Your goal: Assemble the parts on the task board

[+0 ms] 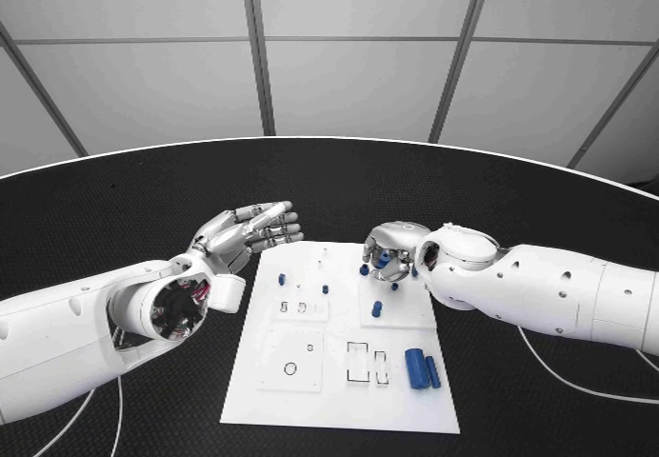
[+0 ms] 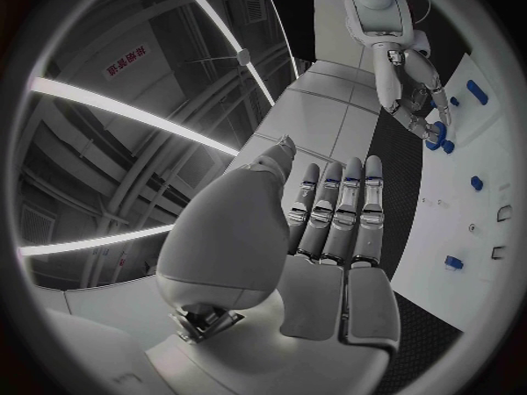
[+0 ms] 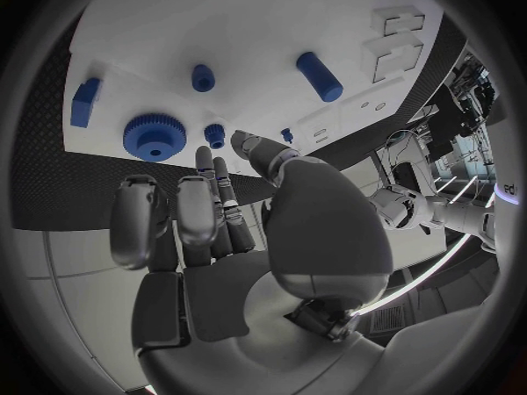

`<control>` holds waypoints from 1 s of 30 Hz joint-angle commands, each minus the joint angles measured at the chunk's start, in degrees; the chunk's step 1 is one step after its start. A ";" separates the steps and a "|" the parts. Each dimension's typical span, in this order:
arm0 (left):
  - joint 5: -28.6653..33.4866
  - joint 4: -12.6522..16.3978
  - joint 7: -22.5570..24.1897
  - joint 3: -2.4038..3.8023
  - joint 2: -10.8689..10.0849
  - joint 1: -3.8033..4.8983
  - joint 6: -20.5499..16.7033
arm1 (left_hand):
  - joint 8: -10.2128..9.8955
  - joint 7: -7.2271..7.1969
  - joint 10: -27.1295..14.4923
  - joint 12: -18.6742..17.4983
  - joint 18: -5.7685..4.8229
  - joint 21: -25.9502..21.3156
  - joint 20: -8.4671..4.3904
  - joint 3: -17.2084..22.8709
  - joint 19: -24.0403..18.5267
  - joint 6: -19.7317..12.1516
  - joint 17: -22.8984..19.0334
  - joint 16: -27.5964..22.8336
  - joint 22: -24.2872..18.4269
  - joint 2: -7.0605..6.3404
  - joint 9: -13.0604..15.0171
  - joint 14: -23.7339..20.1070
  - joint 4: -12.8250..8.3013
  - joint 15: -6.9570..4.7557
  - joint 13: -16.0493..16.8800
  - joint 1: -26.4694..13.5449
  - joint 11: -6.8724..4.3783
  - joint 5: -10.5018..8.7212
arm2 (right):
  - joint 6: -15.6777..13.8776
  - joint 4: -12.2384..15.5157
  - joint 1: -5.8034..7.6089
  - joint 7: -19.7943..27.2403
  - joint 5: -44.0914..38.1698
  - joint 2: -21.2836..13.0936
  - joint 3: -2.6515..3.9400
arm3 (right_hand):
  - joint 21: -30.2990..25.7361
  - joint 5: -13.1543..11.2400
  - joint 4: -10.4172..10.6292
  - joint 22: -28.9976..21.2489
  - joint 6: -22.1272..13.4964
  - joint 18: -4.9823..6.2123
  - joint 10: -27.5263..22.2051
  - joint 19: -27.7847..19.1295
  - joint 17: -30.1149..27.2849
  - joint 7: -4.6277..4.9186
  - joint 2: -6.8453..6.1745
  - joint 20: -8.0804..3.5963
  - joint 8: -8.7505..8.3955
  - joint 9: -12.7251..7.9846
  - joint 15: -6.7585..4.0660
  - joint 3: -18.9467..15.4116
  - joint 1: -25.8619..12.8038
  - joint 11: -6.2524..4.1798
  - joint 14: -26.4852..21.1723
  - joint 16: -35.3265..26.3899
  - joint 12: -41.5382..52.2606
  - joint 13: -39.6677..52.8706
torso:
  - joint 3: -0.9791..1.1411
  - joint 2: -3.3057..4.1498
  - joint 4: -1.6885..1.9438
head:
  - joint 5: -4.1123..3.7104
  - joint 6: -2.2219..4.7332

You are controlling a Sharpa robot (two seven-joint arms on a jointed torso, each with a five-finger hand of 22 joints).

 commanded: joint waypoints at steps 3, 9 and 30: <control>0.00 0.04 -0.10 0.00 -0.06 0.02 0.00 | -0.34 2.85 0.01 -0.37 0.51 0.36 0.08 0.03 0.24 -0.01 -0.09 -0.37 0.10 -0.45 -0.10 -0.29 -0.31 0.18 -0.08 -0.07 0.35 0.26 | -0.76 0.03 0.10 -0.36 -1.59 0.16 0.01 | 0.36 -0.13 0.44 0.24 -0.15 -0.55 -0.21 0.31 0.06 -0.11 -0.29 0.01 -0.02 0.18 0.46 0.10 0.02 0.05 1.97 0.36 0.01 -0.01 | -0.14 0.52 0.08 | -0.03 0.07; 0.00 0.08 -0.22 0.00 -0.09 0.05 -0.01 | -0.34 2.85 0.01 -0.37 0.51 0.36 0.08 0.03 0.24 -0.01 -0.09 -0.37 0.10 -0.45 -0.10 -0.29 -0.31 0.18 -0.08 -0.07 0.35 0.26 | -1.34 0.13 0.30 -0.38 -2.15 0.47 0.01 | 0.43 -0.17 0.66 0.31 -0.13 -0.54 0.05 0.30 0.12 -0.14 -0.17 0.02 0.06 0.28 0.43 0.10 -0.10 -0.01 1.94 0.50 0.16 0.04 | -0.24 0.81 0.24 | -0.10 0.03; 0.13 0.01 -0.08 0.01 -0.04 0.11 -0.08 | -0.50 2.95 -0.17 -0.65 0.47 0.40 0.09 0.09 0.12 -0.15 -0.17 -0.62 0.09 -0.44 -0.16 -0.52 -0.30 0.27 -0.09 -0.31 0.46 0.26 | 1.28 -1.83 0.50 -0.91 -2.32 1.82 0.01 | 0.56 -0.31 1.08 0.50 0.34 -0.54 0.13 0.23 0.00 -0.20 0.23 0.02 0.51 0.63 0.40 0.22 -0.13 -0.06 1.82 0.67 0.19 0.04 | -0.64 2.31 1.04 | -0.49 0.51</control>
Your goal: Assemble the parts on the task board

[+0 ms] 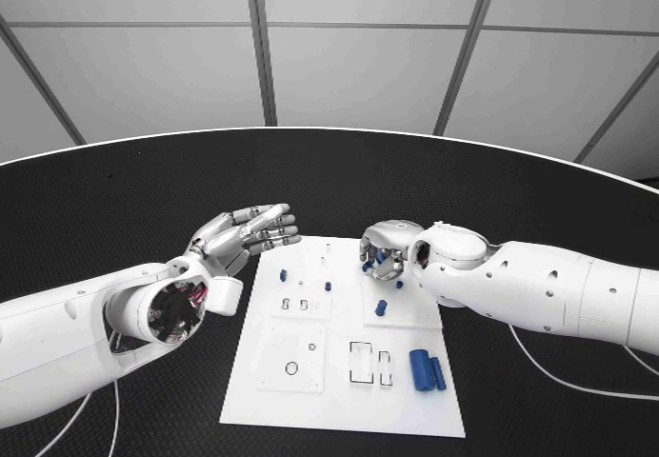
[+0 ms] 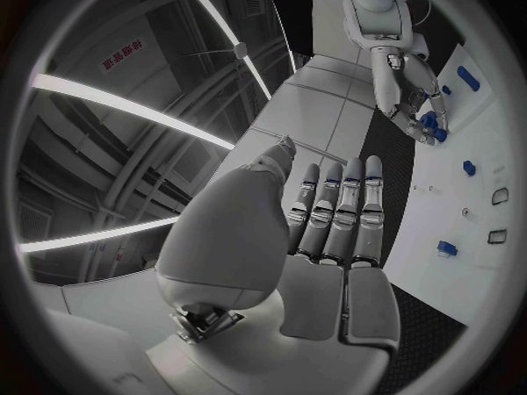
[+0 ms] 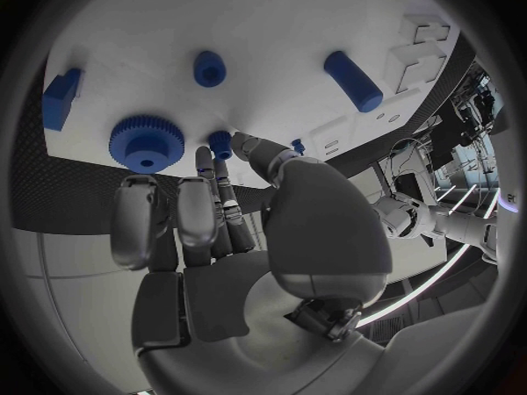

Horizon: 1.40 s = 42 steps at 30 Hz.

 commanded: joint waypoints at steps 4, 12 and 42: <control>0.01 -0.07 -0.07 0.00 0.04 0.01 0.08 | -0.28 2.95 0.04 -0.32 0.48 0.40 0.09 0.09 0.12 -0.15 -0.06 -0.35 0.06 -0.44 -0.06 -0.30 -0.31 0.07 -0.05 -0.32 0.24 0.26 | 0.03 -0.33 0.00 -0.08 0.00 0.23 0.00 | 0.35 -0.34 0.38 0.14 0.50 -0.57 0.34 0.19 0.01 -0.15 0.34 0.01 0.38 0.20 0.38 0.10 -0.09 -0.11 1.79 0.18 0.29 0.08 | -0.28 0.48 0.37 | -0.19 0.17; 0.01 -0.14 -0.20 0.00 0.11 0.02 0.18 | -0.28 2.95 0.04 -0.32 0.48 0.40 0.09 0.09 0.12 -0.15 -0.06 -0.35 0.06 -0.44 -0.06 -0.30 -0.31 0.07 -0.05 -0.32 0.24 0.26 | 0.00 -0.53 0.00 -0.28 0.00 0.38 0.00 | 0.57 -0.30 0.55 0.50 1.53 -0.59 1.52 0.15 -0.05 -0.07 1.15 -0.10 1.21 0.82 0.21 0.47 0.44 -0.31 1.69 0.45 0.79 0.33 | -0.26 0.90 0.34 | -0.19 0.31; 0.01 -0.76 -0.47 0.00 -0.04 0.02 0.05 | -0.37 3.00 -0.02 -0.53 0.44 0.43 0.10 0.20 0.00 -0.19 -0.12 -0.54 0.05 -0.35 -0.10 -0.43 -0.32 0.13 -0.04 -0.51 0.30 0.26 | -9.36 3.25 0.14 -0.58 -0.46 -1.73 0.15 | 2.67 -1.12 -2.88 4.01 4.99 -1.23 5.69 1.29 -0.03 -0.81 3.60 -1.10 4.53 4.28 -0.85 1.52 5.10 -1.56 1.58 1.39 2.91 2.86 | -0.31 1.77 0.46 | -0.29 1.81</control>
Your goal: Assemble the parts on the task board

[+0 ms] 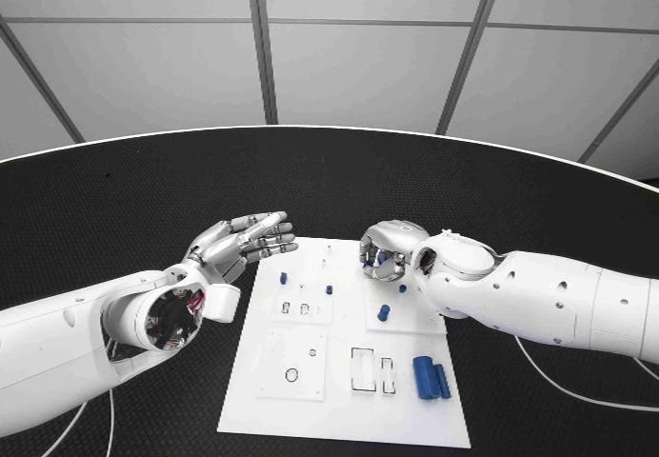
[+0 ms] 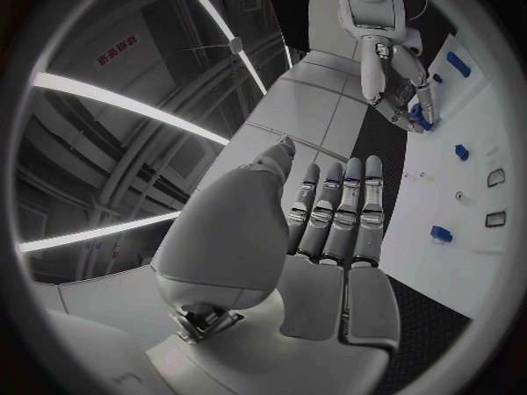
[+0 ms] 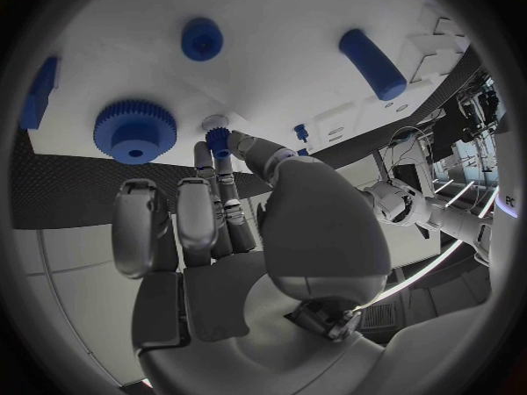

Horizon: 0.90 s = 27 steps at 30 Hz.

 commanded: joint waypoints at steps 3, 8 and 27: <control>0.00 -0.09 0.03 0.00 -0.08 0.00 -0.05 | -0.42 3.02 -0.09 -0.39 0.42 0.22 0.11 0.11 -0.06 -0.22 -0.10 -0.39 0.06 -0.12 -0.08 -0.49 -0.20 0.16 -0.06 -0.31 0.32 0.27 | -2.03 -0.25 0.26 -0.30 -1.12 0.78 0.11 | 0.29 0.20 -0.49 2.14 0.12 -0.53 0.58 0.40 0.13 0.43 0.16 -0.17 0.13 0.18 -0.47 0.03 0.67 -0.30 1.63 0.42 0.26 0.48 | -0.24 0.22 0.20 | -0.14 0.49; -0.01 -0.06 0.04 0.00 -0.26 0.00 -0.13 | -0.45 3.03 -0.12 -0.44 0.41 0.21 0.12 0.16 -0.11 -0.24 -0.11 -0.43 0.05 -0.09 -0.09 -0.53 -0.23 0.17 -0.07 -0.29 0.34 0.27 | -3.82 -1.39 0.66 -0.97 -1.76 2.14 0.24 | 0.32 0.18 -0.58 2.20 0.24 -0.54 0.69 0.41 0.13 0.45 0.24 -0.17 0.22 0.29 -0.46 0.06 0.77 -0.30 1.63 0.46 0.32 0.58 | -0.37 0.37 0.34 | -0.16 0.92; -0.01 0.16 0.08 0.01 -0.54 0.61 -0.32 | -0.51 3.05 -0.20 -0.57 0.36 0.17 0.13 0.27 -0.25 -0.28 -0.14 -0.53 0.02 -0.06 -0.12 -0.60 -0.33 0.21 -0.07 -0.26 0.37 0.27 | -5.78 -6.58 1.47 -0.71 -3.25 8.37 0.72 | 0.53 0.11 -0.69 2.55 0.41 -0.62 0.82 0.56 0.33 0.51 0.31 -0.15 0.32 0.47 -0.44 0.06 0.82 -0.26 1.67 0.63 0.40 0.76 | -0.64 1.32 0.82 | -0.30 2.24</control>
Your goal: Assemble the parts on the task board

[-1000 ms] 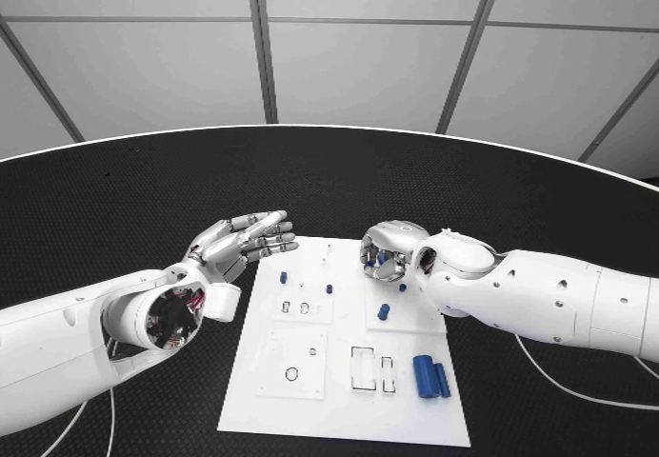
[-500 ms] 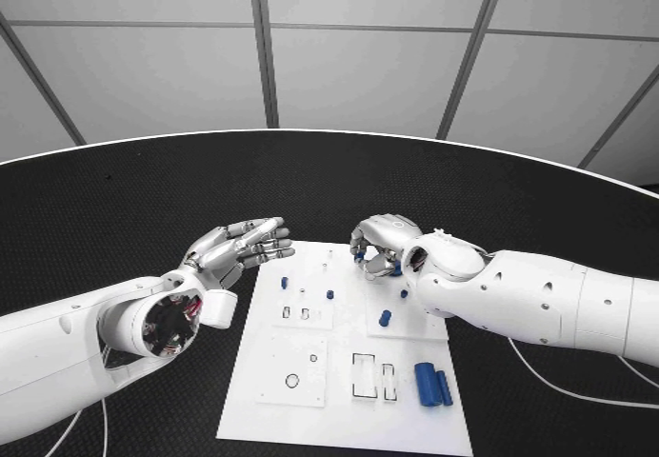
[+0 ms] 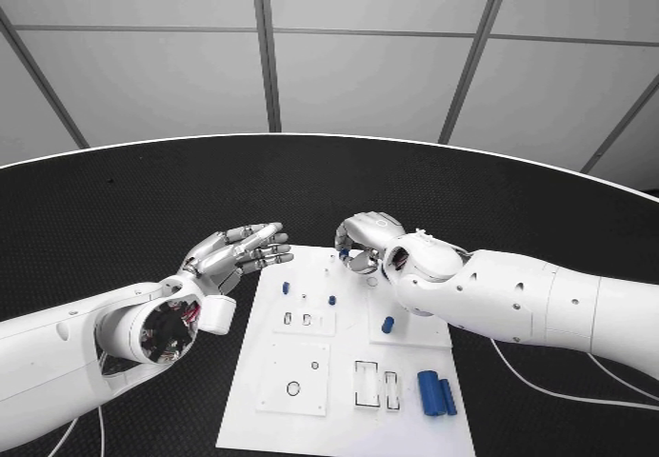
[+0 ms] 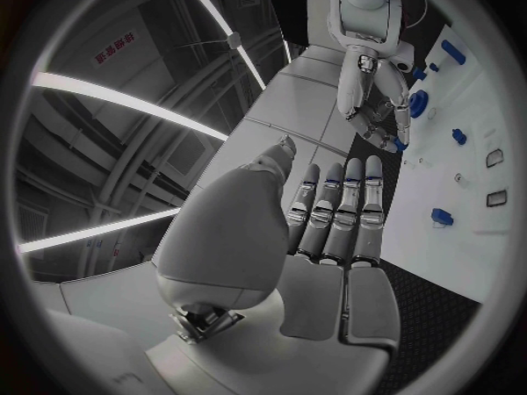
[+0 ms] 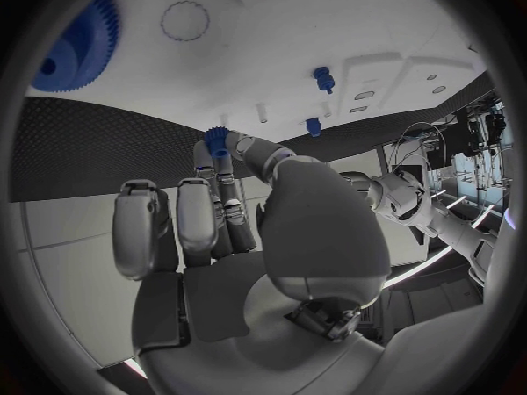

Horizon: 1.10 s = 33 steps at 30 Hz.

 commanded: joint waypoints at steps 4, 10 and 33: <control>0.00 0.01 -0.02 0.00 0.17 0.33 0.02 | -0.28 3.05 -0.20 -0.25 0.36 0.17 0.13 0.04 -0.25 -0.28 -0.09 -0.31 0.02 -0.06 -0.07 -0.40 -0.10 0.01 -0.07 -0.26 0.37 0.26 | 0.41 -0.92 0.05 0.30 -0.05 1.03 0.03 | 0.28 0.13 -0.22 2.57 0.20 -0.62 0.82 0.35 0.09 0.31 -0.01 0.06 0.33 0.10 -0.44 -0.09 0.51 -0.26 1.67 0.30 0.17 0.76 | -0.25 0.39 0.34 | -0.02 -0.02; 0.00 0.00 -0.04 0.00 0.27 0.57 0.00 | -0.28 3.05 -0.20 -0.25 0.36 0.17 0.13 0.04 -0.25 -0.28 -0.09 -0.31 0.02 -0.06 -0.07 -0.40 -0.10 0.01 -0.07 -0.26 0.37 0.26 | 0.45 -1.60 0.06 0.56 -0.07 1.77 0.03 | 0.25 0.11 -0.22 2.53 0.17 -0.61 0.79 0.32 0.10 0.32 -0.04 0.07 0.31 0.13 -0.43 -0.12 0.45 -0.24 1.67 0.32 0.15 0.79 | -0.48 0.74 0.66 | -0.18 0.09; 0.00 0.04 -0.26 -0.01 0.33 0.99 0.06 | -0.35 3.09 -0.27 -0.39 0.33 0.14 0.13 0.13 -0.38 -0.31 -0.11 -0.40 -0.01 -0.08 -0.09 -0.43 -0.20 0.03 -0.07 -0.28 0.41 0.26 | 2.70 -2.94 0.11 0.39 -0.07 2.49 0.03 | 0.25 0.07 -0.15 2.53 0.09 -0.61 0.69 0.28 0.13 0.32 -0.01 0.10 0.27 0.21 -0.40 -0.16 0.29 -0.21 1.67 0.38 0.09 0.87 | -0.51 1.18 0.74 | 0.03 0.03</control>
